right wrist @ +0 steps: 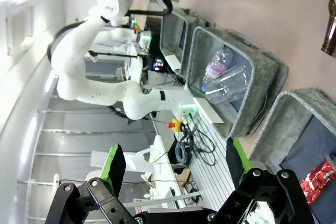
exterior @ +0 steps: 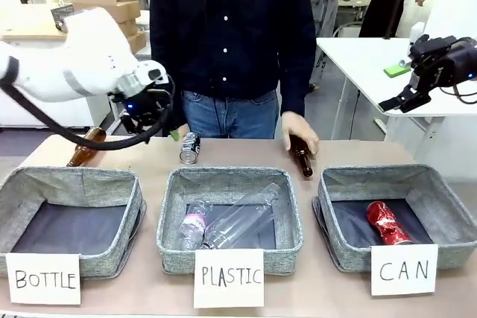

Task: Sort the can waste into the basket.
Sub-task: Pick up the can waste from the table and place it in the right Fabric basket.

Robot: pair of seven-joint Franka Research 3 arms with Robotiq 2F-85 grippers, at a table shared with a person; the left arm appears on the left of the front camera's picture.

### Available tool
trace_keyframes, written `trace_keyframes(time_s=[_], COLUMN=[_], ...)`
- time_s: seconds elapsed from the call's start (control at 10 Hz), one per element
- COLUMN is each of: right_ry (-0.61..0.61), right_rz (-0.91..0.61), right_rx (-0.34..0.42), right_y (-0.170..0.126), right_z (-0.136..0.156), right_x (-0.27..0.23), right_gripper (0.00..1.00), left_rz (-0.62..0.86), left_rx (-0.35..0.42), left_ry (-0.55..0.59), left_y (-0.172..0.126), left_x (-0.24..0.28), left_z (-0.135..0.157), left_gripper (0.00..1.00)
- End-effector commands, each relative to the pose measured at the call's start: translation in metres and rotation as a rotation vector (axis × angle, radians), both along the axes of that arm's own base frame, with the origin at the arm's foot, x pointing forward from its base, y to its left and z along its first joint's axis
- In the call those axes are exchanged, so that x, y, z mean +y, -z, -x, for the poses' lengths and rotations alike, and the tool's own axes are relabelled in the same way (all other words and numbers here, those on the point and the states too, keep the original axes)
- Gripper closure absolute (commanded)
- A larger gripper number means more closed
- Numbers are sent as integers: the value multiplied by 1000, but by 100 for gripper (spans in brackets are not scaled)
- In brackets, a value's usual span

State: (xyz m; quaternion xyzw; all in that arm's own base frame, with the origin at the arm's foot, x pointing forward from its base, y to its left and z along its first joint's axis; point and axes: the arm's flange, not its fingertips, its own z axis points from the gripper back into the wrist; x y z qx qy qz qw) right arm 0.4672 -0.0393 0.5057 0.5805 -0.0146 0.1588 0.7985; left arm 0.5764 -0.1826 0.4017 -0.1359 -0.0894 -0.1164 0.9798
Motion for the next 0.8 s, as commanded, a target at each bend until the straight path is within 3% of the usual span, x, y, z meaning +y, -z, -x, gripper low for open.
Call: trace_keyframes(time_s=[0.0,0.1,0.4,0.7], right_ry=[-16,-16,-16,-16], right_rz=[1,1,1,1], right_rx=[-21,-21,-21,-21], right_y=[-2,-2,-2,-2], right_z=[1,1,1,1], right_x=[-2,-2,-2,-2], right_gripper=[0,0,0,0], left_rz=[102,127,117,61], left_rx=[36,28,103,50], left_ry=[-22,-62,-74,-92], left_y=[-6,2,32,56], left_x=[-28,-33,-47,-54], left_z=[-34,-41,-55,-65], left_gripper=[0,0,0,0])
